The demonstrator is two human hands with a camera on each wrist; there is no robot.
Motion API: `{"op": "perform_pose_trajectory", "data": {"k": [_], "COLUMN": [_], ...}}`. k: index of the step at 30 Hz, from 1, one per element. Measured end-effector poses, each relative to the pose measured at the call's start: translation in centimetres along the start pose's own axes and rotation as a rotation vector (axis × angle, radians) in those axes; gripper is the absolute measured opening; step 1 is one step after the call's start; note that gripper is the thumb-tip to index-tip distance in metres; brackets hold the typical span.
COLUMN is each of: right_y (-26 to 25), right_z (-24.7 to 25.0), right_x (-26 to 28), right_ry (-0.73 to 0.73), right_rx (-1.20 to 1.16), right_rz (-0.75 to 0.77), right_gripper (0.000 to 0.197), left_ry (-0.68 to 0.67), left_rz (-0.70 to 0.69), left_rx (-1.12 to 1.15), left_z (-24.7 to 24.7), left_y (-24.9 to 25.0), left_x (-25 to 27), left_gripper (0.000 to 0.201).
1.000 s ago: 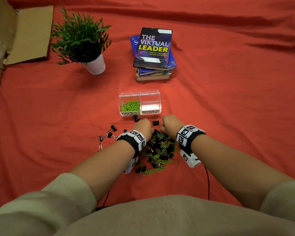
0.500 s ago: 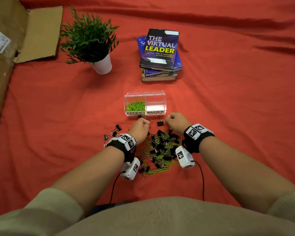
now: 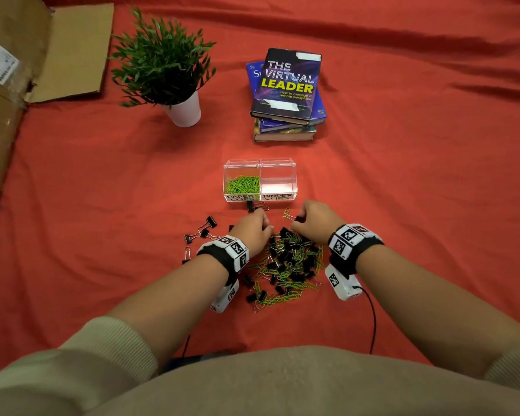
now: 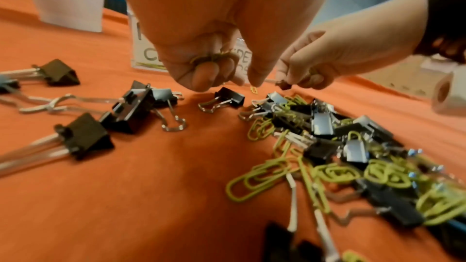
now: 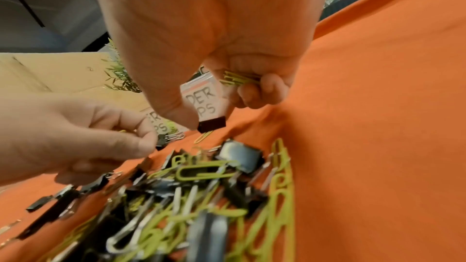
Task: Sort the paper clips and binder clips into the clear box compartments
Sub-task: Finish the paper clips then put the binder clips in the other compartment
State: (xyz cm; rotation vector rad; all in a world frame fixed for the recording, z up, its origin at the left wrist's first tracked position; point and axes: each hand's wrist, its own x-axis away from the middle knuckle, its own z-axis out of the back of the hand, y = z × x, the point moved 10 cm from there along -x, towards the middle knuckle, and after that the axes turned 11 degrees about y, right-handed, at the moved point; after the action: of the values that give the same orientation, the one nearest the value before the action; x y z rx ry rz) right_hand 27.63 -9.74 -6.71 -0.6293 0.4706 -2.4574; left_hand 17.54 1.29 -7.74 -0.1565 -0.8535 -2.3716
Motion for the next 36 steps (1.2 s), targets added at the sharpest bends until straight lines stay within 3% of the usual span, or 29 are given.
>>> {"op": "perform_pose_trajectory", "data": {"k": [4, 9, 18, 22, 26, 29, 31, 34, 36], "right_y": [1.0, -2.7, -2.0, -1.3, -1.2, 0.5, 0.9, 1.1, 1.1], "right_z": [0.8, -0.1, -1.8, -1.8, -0.4, 0.6, 0.3, -0.4, -0.6], "right_x": [0.3, 0.0, -0.2, -0.4, -0.2, -0.1, 0.3, 1.0, 1.4], "right_ry": [-0.003, 0.051, 0.046, -0.013, -0.026, -0.006, -0.043, -0.117, -0.134], "right_rx": [0.096, 0.184, 0.293, 0.181, -0.124, -0.351, -0.47, -0.461, -0.366], "right_rz": [0.059, 0.246, 0.183, 0.057, -0.007, -0.131, -0.17, -0.189, -0.175], "right_gripper": [0.023, 0.03, 0.02, 0.021, 0.014, 0.004, 0.01, 0.027, 0.026], "left_ry": [-0.032, -0.084, -0.029, 0.025, 0.105, 0.077, 0.036, 0.006, -0.005], "left_rz": [-0.033, -0.062, -0.168, -0.108, -0.092, -0.149, -0.187, -0.202, -0.189], "left_rx": [-0.074, -0.086, -0.228, -0.191, -0.196, -0.21, -0.235, -0.265, -0.276], "left_z": [0.2, 0.2, -0.7, 0.4, 1.8, 1.0, 0.0, -1.1, -1.4], "left_y": [-0.3, -0.1, 1.8, 0.8, 0.5, 1.4, 2.2, 2.6, 2.5], "left_x": [-0.1, 0.2, 0.1, -0.5, -0.7, -0.3, 0.0, 0.2, 0.2], "left_gripper": [0.014, 0.011, 0.025, 0.025, 0.024, 0.021, 0.018, 0.017, 0.017]}}
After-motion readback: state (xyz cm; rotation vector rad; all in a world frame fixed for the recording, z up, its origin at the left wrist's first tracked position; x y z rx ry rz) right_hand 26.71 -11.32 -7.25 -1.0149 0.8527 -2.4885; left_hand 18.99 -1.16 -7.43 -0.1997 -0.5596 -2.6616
